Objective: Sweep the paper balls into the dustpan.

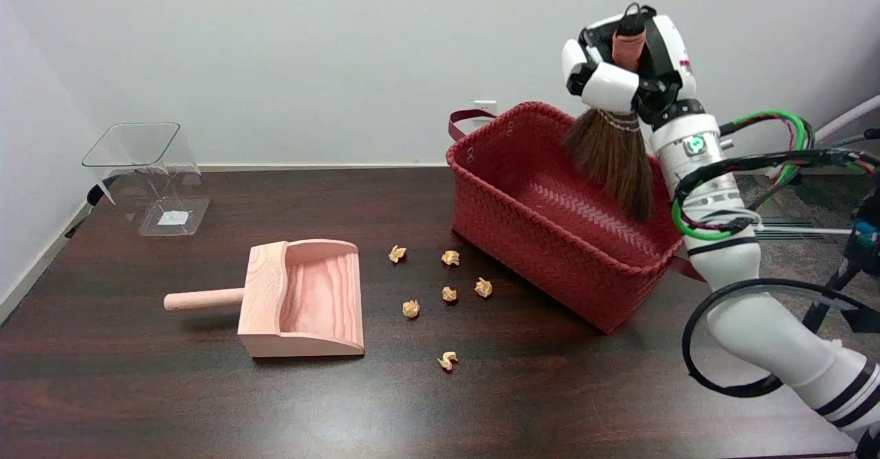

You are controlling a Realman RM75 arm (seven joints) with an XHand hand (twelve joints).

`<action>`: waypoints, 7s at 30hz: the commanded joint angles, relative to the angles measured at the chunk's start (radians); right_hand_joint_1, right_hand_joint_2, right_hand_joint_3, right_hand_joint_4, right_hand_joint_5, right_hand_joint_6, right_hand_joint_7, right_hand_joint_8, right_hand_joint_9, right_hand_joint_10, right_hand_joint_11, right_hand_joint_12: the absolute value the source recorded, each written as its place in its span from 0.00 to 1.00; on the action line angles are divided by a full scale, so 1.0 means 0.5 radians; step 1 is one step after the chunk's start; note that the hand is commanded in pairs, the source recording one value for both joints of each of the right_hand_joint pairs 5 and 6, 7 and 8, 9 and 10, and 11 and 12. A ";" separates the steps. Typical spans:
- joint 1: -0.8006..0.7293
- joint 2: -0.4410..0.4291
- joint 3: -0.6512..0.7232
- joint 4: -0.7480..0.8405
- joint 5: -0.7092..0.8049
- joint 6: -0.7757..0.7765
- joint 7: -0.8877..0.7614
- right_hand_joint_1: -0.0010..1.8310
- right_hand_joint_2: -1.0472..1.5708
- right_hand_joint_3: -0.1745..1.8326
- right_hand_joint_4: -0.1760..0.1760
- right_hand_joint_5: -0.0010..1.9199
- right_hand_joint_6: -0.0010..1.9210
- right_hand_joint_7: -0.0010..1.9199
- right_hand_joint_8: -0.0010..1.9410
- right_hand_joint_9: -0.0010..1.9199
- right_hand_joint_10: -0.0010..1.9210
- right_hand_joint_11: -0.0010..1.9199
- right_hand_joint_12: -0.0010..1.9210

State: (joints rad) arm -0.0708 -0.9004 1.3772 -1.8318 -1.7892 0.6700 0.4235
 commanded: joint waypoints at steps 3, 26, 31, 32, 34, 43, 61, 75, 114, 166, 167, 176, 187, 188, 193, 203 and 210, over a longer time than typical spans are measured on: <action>0.469 0.078 -0.146 -0.081 0.149 -0.313 -0.054 0.60 0.68 0.67 0.50 1.00 1.00 1.00 0.99 1.00 1.00 1.00 1.00; 1.074 -0.106 -0.874 -0.098 0.655 -0.204 -0.589 0.60 0.78 0.64 0.50 1.00 1.00 1.00 0.99 1.00 1.00 1.00 1.00; 0.994 -0.236 -0.893 -0.097 0.661 -0.157 -0.683 0.60 0.79 0.64 0.50 1.00 1.00 1.00 0.99 1.00 1.00 1.00 1.00; 0.979 -0.256 -0.901 -0.097 0.662 -0.146 -0.711 0.60 0.79 0.64 0.50 1.00 1.00 1.00 0.99 1.00 1.00 1.00 1.00; 0.962 -0.278 -0.916 -0.097 0.664 -0.132 -0.760 0.60 0.79 0.63 0.50 1.00 1.00 1.00 0.99 1.00 1.00 1.00 1.00; 0.816 -0.377 -0.961 -0.095 0.648 -0.084 -0.821 0.60 0.80 0.63 0.50 1.00 1.00 1.00 0.99 1.00 1.00 1.00 1.00; 0.638 -0.558 -0.942 -0.045 0.550 0.003 -0.824 0.60 0.80 0.62 0.50 1.00 1.00 1.00 0.99 1.00 1.00 1.00 1.00; 0.567 -0.709 -0.918 0.181 0.478 0.065 -0.899 0.60 0.80 0.62 0.50 1.00 1.00 1.00 0.99 1.00 1.00 1.00 1.00; 0.423 -0.963 -0.884 0.636 0.267 0.316 -0.576 0.60 0.74 0.62 0.50 1.00 1.00 1.00 0.99 1.00 1.00 1.00 1.00; 0.477 -0.988 -0.964 1.083 -0.427 0.416 -0.414 0.64 0.65 0.73 0.50 1.00 1.00 1.00 0.99 1.00 1.00 1.00 1.00; 0.485 -0.993 -0.969 1.088 -0.434 0.416 -0.414 0.64 0.65 0.73 0.50 1.00 1.00 1.00 0.99 1.00 1.00 1.00 1.00; 0.558 -1.123 -1.009 1.132 -0.280 0.335 -0.265 0.63 0.68 0.71 0.50 1.00 1.00 1.00 0.99 1.00 1.00 1.00 1.00; 0.683 -1.346 -1.009 1.345 -0.140 0.278 -0.079 0.62 0.68 0.71 0.50 1.00 1.00 1.00 0.99 1.00 1.00 1.00 1.00; 0.690 -1.359 -1.009 1.363 -0.120 0.270 -0.051 0.62 0.68 0.70 0.50 1.00 1.00 1.00 0.99 1.00 1.00 1.00 1.00; 0.697 -1.404 -1.010 1.381 -0.080 0.231 0.053 0.62 0.69 0.70 0.50 1.00 1.00 1.00 0.99 1.00 1.00 1.00 1.00; 0.712 -1.516 -1.053 1.325 -0.077 0.203 0.071 0.62 0.72 0.66 0.50 1.00 1.00 1.00 0.99 1.00 1.00 1.00 1.00; 0.763 -1.639 -1.038 1.349 -0.065 0.152 0.070 0.61 0.73 0.65 0.50 1.00 1.00 1.00 0.99 1.00 1.00 1.00 1.00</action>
State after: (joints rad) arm 0.2677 -1.6053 0.8635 -1.1776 -1.8512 0.7926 0.4196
